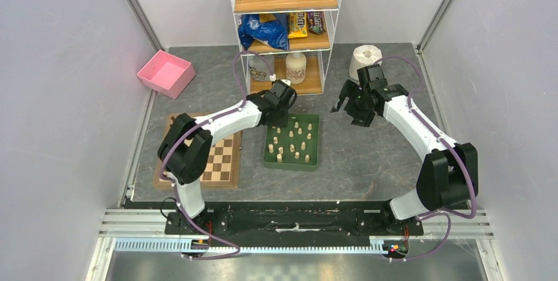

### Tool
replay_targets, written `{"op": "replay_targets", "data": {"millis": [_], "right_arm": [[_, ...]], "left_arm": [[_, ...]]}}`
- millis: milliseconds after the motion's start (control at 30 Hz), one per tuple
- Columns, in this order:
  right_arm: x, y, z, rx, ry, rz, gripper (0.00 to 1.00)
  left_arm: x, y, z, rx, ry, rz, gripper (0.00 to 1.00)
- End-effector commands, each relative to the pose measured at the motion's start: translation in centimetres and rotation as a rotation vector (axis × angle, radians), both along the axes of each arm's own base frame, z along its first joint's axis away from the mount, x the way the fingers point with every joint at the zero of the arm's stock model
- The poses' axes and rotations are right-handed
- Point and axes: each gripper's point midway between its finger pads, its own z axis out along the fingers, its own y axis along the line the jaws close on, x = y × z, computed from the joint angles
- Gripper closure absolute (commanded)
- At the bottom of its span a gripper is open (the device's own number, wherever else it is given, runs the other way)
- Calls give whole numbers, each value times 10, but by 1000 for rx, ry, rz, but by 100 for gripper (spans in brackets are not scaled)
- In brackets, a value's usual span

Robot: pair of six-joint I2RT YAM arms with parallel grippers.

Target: Set up the chess pieces on the board

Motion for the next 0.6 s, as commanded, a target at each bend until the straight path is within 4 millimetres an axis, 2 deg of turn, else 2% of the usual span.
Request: {"op": "replay_targets", "data": {"millis": [0,367,567], "right_arm": [[6,-1,10,4,-40,-6,9],[5,-1,11,7,-40,-6,9],[6,-1,12,5,-45,-5,9]], "left_arm": [[3,2,4,14,-3,39,64],[2,4,-16,55,39,40,64],[7,3,-18,69,33,44,64]]}}
